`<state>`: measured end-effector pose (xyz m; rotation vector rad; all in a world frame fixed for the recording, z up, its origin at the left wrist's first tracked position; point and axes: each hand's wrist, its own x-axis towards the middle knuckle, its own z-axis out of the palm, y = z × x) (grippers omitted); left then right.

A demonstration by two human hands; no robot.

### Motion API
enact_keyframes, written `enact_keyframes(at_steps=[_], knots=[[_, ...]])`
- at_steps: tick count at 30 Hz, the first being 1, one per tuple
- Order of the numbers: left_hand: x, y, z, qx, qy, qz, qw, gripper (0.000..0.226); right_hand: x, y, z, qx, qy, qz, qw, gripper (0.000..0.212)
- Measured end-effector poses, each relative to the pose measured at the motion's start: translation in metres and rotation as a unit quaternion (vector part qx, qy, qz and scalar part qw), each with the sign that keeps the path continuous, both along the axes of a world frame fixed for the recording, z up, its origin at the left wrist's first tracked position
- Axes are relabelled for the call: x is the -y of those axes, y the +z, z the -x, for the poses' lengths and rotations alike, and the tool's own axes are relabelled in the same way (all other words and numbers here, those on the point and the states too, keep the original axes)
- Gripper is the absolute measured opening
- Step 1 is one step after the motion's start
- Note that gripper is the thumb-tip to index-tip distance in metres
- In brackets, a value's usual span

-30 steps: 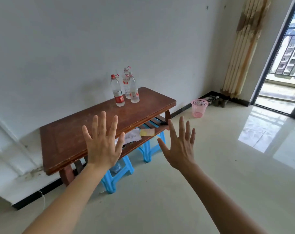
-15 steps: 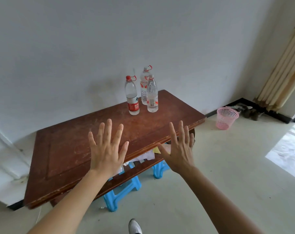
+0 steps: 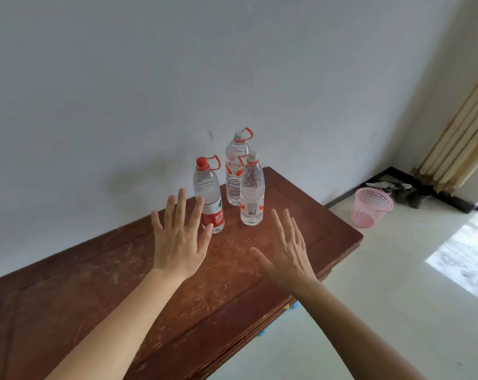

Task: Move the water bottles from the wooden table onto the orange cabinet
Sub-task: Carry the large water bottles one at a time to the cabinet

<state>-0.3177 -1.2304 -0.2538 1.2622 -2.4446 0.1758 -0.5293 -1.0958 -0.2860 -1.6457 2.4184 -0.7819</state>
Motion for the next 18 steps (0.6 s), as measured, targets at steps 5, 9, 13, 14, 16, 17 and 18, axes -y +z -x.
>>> enact_keyframes(at_steps=[5,9,13,14,16,17,18], knots=[[0.062,-0.014,0.035,0.002,-0.002,0.005,1.000,0.071,0.062,-0.025,0.032,0.016,0.039,-0.035,0.999,0.096],[0.115,-0.014,0.068,0.013,0.005,0.005,1.000,0.073,0.118,-0.048,0.048,0.047,0.125,-0.057,0.989,0.103],[0.168,0.001,0.113,0.030,0.013,0.014,0.999,0.079,0.172,-0.063,0.064,0.112,0.190,-0.107,0.970,0.110],[0.180,0.002,0.123,0.037,0.018,0.013,0.999,0.080,0.187,-0.067,0.066,0.128,0.201,-0.118,0.964,0.113],[0.197,0.002,0.132,0.043,0.027,-0.005,0.999,0.076,0.212,-0.077,0.065,0.145,0.215,-0.119,0.958,0.117],[0.204,0.000,0.136,0.033,0.029,-0.016,0.999,0.071,0.226,-0.084,0.066,0.159,0.218,-0.123,0.955,0.119],[0.211,-0.006,0.137,0.018,0.037,-0.021,0.999,0.065,0.242,-0.092,0.064,0.177,0.225,-0.130,0.949,0.120]])
